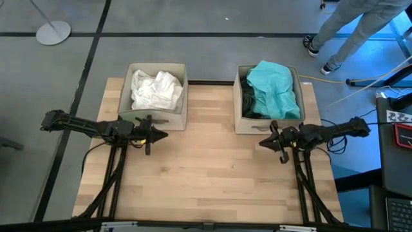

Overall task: Sort clothes
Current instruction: Return to Home Position

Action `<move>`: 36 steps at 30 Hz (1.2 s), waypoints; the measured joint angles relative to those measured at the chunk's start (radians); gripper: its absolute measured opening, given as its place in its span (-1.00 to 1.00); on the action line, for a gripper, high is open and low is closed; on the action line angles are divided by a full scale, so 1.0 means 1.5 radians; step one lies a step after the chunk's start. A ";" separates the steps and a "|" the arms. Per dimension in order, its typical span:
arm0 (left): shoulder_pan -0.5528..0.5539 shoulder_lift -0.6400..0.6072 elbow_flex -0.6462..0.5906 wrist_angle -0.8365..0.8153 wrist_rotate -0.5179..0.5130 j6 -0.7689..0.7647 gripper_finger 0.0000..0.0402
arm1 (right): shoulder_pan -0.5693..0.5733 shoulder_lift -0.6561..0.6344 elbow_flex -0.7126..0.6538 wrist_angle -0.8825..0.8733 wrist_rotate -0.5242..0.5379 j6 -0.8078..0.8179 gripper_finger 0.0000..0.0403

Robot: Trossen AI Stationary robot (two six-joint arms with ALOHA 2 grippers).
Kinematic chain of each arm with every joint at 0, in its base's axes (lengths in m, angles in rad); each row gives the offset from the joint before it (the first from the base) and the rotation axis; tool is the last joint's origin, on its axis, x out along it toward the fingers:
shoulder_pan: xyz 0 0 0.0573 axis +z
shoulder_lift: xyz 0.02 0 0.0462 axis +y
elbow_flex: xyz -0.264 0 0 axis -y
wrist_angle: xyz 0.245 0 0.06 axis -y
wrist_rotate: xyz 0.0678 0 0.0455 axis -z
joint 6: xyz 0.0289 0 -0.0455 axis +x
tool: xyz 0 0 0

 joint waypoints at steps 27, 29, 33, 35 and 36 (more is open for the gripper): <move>0.061 -0.224 0.000 -0.041 -0.001 0.119 -0.98 | 0.002 -0.041 -0.002 -0.033 0.017 0.057 -0.86; 0.061 -0.224 0.000 -0.040 -0.003 0.124 -0.99 | 0.002 -0.041 -0.002 -0.033 0.017 0.057 -0.86; 0.061 -0.223 0.000 -0.041 -0.002 0.156 -0.99 | 0.002 -0.041 -0.002 -0.033 0.017 0.057 -0.86; 0.061 -0.223 0.000 -0.041 -0.001 0.147 -0.98 | 0.002 -0.041 -0.002 -0.033 0.017 0.057 -0.86; 0.061 -0.222 0.000 -0.041 -0.001 0.139 -0.97 | 0.002 -0.041 -0.002 -0.034 0.017 0.057 -0.86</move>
